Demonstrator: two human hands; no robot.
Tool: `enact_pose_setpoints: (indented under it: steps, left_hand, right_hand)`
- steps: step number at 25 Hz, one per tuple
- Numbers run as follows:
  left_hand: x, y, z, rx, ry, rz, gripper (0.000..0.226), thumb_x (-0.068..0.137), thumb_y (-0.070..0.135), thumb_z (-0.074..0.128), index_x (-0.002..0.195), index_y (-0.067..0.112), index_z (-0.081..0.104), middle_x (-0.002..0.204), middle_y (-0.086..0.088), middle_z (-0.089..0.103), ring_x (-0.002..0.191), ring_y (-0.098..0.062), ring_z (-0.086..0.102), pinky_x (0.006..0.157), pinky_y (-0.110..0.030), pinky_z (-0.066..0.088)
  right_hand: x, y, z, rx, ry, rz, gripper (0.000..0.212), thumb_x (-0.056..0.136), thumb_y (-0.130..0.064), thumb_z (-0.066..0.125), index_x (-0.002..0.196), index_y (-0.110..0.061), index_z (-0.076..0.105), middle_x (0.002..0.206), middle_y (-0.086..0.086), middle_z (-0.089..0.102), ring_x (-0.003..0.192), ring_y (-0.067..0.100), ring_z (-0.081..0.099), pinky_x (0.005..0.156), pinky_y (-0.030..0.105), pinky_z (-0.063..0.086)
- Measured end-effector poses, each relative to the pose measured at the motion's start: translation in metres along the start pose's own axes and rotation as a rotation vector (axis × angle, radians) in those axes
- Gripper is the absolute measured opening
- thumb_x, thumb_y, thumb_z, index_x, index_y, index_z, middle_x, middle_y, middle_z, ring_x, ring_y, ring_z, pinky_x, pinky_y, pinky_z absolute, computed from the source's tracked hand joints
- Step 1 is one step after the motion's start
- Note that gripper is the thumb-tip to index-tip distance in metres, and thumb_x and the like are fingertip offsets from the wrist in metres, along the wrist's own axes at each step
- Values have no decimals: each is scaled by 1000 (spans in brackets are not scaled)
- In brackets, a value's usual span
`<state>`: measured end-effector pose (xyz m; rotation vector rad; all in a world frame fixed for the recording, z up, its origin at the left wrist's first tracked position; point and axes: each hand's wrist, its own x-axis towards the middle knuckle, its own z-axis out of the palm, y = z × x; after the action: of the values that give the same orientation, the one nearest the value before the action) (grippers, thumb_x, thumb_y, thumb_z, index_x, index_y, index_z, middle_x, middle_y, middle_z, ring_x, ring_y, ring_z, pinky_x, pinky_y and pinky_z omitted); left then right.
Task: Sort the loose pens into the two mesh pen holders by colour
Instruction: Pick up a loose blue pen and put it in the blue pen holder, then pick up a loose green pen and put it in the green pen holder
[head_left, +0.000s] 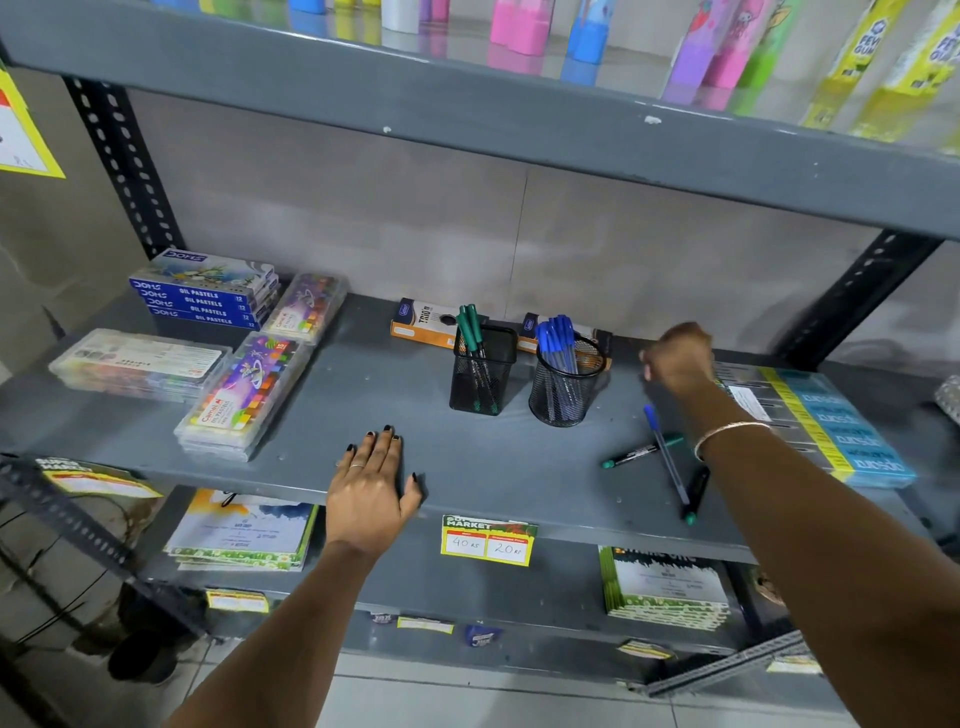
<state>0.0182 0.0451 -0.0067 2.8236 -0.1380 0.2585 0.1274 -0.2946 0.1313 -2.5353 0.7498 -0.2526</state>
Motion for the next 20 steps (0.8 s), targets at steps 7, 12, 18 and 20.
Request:
enact_pose_setpoints:
  steps: [7,12,18,20]
  left_hand:
    - [-1,2,-2,-3,2,0,68,81,44,22,120,-2,54,128,-18,54,119,-34,48,102,-46,31]
    - [-2,3,-3,-11,10,-4,65,81,41,26,117,-3,57,124,-20,57,115,-35,51,99,-47,34]
    - [-1,2,-1,-3,5,-4,65,81,42,26,117,-3,57,125,-19,56,115,-35,51,99,-48,34]
    - [-1,2,-1,-7,4,-8,65,81,41,26,117,-3,57,124,-19,57,115,-35,52,99,-48,34]
  right_hand:
    - [-24,55,50,-147,-217,129,16,73,-8,73,84,3,66,102,24,72,83,33,71,85,47,57]
    - [-47,43,41,-154,-145,107,26,80,-7,66,105,0,63,117,23,66,109,35,65,92,42,54]
    - [-47,45,23,-316,-79,97,35,90,-2,55,125,5,52,132,24,54,125,40,52,100,42,45]
    - [-48,50,25,-330,-96,102,35,91,-3,54,125,5,52,132,24,54,124,40,52,100,43,45]
